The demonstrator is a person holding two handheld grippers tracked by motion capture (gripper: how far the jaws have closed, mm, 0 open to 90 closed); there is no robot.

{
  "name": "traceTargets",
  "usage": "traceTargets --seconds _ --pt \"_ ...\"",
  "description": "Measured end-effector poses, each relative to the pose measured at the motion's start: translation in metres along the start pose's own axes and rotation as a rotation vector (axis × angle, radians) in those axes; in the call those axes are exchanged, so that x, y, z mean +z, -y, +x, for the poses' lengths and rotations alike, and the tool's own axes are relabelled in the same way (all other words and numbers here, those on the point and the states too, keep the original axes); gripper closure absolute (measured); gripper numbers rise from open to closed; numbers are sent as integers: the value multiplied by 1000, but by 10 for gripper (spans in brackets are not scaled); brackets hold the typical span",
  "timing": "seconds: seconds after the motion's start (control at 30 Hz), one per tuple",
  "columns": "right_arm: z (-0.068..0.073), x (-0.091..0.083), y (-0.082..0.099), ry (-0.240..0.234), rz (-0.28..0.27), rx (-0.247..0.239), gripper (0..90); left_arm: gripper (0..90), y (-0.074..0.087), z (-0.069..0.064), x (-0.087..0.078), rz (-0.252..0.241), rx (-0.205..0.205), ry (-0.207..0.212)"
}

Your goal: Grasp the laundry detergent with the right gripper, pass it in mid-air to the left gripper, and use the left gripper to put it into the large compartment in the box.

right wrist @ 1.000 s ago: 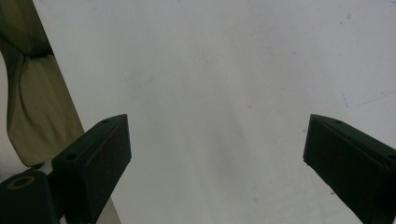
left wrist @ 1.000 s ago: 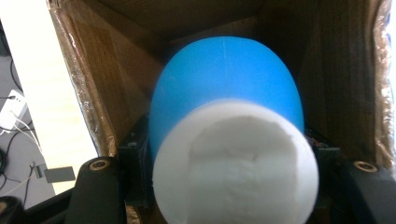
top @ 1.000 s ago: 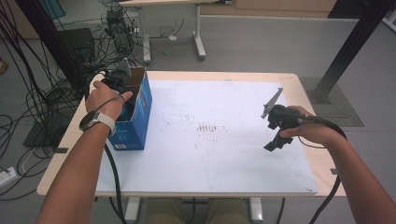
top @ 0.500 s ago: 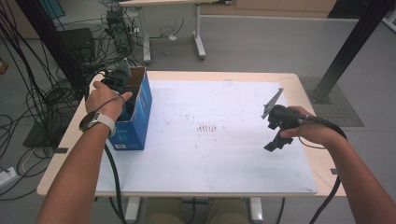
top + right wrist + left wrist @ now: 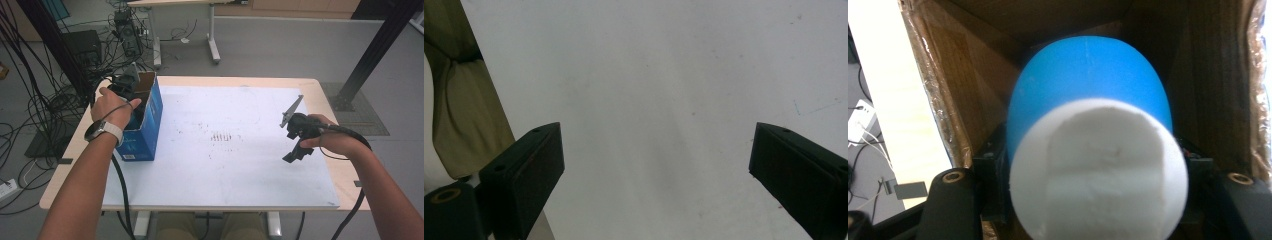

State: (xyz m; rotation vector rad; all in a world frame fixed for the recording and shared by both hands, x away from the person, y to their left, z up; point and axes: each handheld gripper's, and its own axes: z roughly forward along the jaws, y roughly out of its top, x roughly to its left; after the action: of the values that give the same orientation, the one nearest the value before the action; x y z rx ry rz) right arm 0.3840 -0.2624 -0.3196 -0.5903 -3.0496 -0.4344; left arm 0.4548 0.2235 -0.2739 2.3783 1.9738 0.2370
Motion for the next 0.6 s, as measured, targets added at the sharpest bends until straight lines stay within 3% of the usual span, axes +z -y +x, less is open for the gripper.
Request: traceTargets --seconds 0.6 --pt "1 1 0 -6 5 1 76 280 1 -4 -3 -16 14 1"
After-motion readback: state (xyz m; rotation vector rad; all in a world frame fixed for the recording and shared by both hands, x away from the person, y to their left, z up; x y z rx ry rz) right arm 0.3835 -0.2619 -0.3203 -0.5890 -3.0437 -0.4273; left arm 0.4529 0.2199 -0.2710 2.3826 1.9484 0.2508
